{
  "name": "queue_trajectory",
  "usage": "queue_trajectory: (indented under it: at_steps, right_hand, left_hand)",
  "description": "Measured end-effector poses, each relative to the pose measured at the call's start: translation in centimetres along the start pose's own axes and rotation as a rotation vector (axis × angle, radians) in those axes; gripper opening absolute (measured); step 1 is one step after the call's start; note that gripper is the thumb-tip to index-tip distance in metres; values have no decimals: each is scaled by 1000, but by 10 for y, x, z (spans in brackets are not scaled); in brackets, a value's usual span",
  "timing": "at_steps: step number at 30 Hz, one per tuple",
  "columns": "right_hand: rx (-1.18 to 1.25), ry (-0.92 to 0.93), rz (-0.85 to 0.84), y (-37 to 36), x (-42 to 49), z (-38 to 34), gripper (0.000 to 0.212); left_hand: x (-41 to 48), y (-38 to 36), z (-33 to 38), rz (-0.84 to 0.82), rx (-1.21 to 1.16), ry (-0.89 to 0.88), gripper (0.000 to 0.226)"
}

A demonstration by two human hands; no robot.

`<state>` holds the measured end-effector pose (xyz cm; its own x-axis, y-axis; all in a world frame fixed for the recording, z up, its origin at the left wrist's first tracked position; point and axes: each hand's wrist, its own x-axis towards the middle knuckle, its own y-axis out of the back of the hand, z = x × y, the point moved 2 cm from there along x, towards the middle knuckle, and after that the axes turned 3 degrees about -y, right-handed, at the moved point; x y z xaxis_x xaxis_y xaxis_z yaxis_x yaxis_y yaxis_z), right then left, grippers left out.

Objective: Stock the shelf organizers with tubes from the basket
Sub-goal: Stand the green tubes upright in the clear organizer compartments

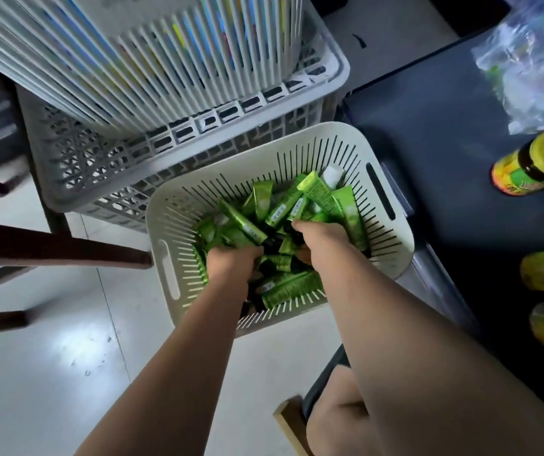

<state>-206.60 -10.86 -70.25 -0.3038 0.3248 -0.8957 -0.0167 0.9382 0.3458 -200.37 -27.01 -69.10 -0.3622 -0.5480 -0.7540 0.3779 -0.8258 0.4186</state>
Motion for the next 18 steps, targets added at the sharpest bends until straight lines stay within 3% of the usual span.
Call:
queue_trajectory:
  at_steps: [4, 7, 12, 18]
  right_hand:
    - [-4, -94, -148, 2, 7, 3, 43]
    - [-32, -96, -333, 10, -23, -5, 31]
    - [7, 99, -573, 47, -86, -12, 17]
    - [116, 267, -648, 104, -135, -12, 10]
  left_hand:
    - [-8, 23, 5, -18, -58, -43, 23]
    - [-21, 36, 17, -90, -101, -165, 37]
    - [-50, 44, 56, -166, -71, -388, 45]
    - [-116, 41, 92, -332, -116, -590, 39]
